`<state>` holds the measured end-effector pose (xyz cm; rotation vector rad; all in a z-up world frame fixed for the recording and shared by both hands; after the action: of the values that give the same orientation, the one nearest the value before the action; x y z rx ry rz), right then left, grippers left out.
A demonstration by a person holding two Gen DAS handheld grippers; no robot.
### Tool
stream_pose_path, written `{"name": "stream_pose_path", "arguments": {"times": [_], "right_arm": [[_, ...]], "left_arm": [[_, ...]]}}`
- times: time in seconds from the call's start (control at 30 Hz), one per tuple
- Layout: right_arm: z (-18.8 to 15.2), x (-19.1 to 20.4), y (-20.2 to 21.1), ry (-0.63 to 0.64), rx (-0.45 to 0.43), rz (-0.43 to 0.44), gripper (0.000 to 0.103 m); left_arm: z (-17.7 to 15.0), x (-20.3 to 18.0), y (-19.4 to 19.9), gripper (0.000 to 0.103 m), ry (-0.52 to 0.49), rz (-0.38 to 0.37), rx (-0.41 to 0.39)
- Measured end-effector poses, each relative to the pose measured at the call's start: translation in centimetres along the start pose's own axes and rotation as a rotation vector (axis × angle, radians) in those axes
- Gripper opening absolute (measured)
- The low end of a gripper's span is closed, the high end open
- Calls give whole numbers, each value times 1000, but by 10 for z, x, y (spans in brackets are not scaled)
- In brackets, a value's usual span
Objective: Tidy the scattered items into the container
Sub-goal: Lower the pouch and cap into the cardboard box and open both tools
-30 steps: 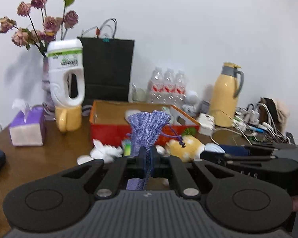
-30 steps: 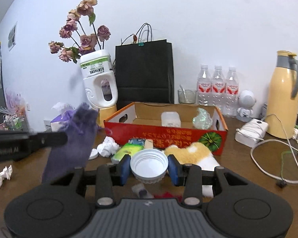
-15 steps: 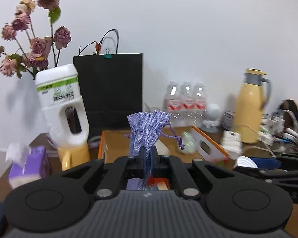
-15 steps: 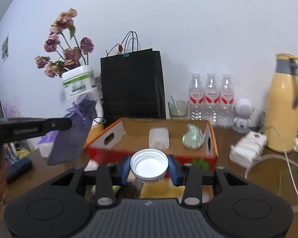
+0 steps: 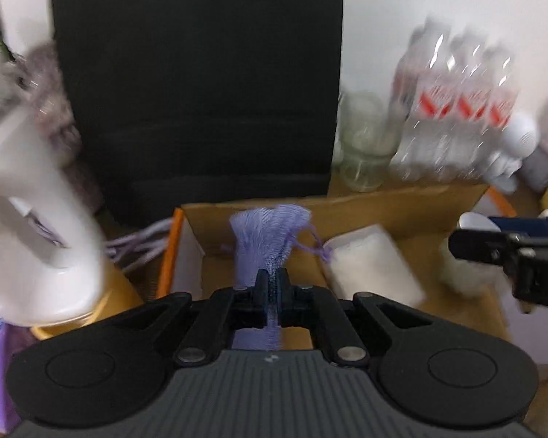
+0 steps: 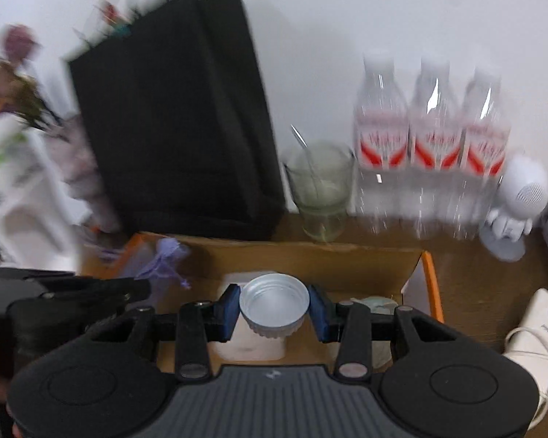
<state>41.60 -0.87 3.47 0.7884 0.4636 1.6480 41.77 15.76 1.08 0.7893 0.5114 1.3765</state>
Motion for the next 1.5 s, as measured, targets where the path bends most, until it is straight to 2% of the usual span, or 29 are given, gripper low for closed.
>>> {"name": "stream_pose_path", "arguments": {"times": [0.13, 0.27, 0.37, 0.4, 0.53, 0.6, 0.67, 0.7, 0.73, 0.8, 0.9, 0.97, 1.1, 1.33, 1.5], "right_arm": [[-9, -16, -49, -16, 102, -56, 39], [-19, -26, -81, -2, 166, -100, 39], [-23, -27, -93, 23, 188, -135, 39], [-23, -28, -95, 27, 193, -142, 39], [-23, -27, -94, 12, 222, -136, 47], [-21, -22, -83, -7, 229, -135, 47], [-12, -19, -66, -24, 212, -118, 52], [-7, -17, -56, -28, 203, -115, 54], [-1, -16, -43, -28, 188, -121, 57], [9, -13, -18, -18, 160, -138, 63], [18, -8, 20, -20, 139, -148, 71], [20, -6, 40, -27, 130, -147, 75], [17, 5, 86, -36, 93, -136, 83], [-9, 28, 109, -17, 106, -124, 83], [-22, 28, 111, -20, 64, -111, 83]], "left_arm": [[-4, -4, -33, 7, 31, -24, 64], [-11, -10, -49, 8, 31, -56, 93], [-9, -11, -51, 23, 54, -90, 103], [-8, -10, -50, 34, 60, -95, 104], [3, -4, -37, 39, 79, -115, 95], [12, 0, -24, 40, 98, -113, 76], [20, 6, -4, 47, 106, -108, 56], [24, 9, 9, 58, 107, -106, 50], [28, 11, 18, 72, 109, -107, 45], [32, 13, 38, 88, 118, -107, 41], [32, 19, 69, 91, 137, -82, 54], [27, 22, 88, 98, 144, -68, 57], [16, 22, 123, 103, 128, -65, 29], [-8, 10, 139, 103, 108, -40, 42], [-18, 9, 154, 103, 110, 1, -47]]}}
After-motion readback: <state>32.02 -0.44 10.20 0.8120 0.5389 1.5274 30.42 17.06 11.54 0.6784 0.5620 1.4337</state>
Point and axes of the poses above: each gripper's, at about its wrist camera, not at the fingertips, and y roughly against the way its jaws point, x to its left, z to its top, the point moved 10 cm from there along -y, roughly the way its jaws point, and after that the axes turned 5 degrees about -y, right-handed, at the moved point
